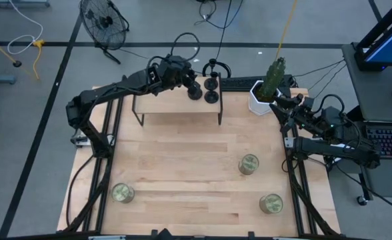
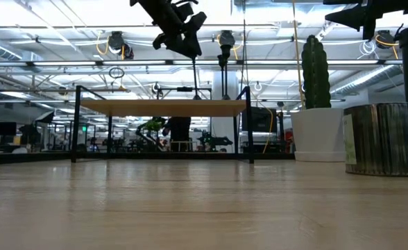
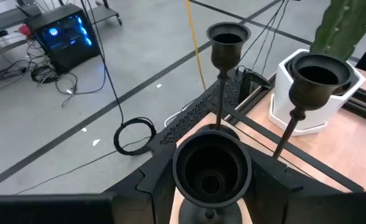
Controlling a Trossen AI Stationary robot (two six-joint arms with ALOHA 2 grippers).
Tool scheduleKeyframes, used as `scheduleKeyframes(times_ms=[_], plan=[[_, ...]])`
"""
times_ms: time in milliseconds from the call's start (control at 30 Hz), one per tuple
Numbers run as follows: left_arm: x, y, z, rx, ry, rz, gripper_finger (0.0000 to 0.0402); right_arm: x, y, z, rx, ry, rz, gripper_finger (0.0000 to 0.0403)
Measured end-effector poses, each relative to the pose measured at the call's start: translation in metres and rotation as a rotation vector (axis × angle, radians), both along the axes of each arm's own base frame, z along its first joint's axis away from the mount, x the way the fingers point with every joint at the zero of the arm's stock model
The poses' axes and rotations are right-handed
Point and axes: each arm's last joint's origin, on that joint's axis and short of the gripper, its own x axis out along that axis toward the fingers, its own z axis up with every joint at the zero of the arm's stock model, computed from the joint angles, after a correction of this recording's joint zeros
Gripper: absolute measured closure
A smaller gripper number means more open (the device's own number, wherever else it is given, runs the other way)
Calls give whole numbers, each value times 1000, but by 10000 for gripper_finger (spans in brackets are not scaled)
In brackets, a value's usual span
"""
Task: Pick & Place candle stick holders
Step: Put the candle holder on the shelf
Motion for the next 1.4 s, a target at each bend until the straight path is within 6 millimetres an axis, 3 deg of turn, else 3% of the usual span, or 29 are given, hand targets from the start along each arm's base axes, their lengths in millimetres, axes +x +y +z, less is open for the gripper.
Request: scheduleKeyframes(times_ms=[867,1400], plan=[[3,-1,3,19,-30,-38,234,0,0,0,0,0,0,195],[3,-1,4,29,-38,-39,164,0,0,0,0,0,0,195]])
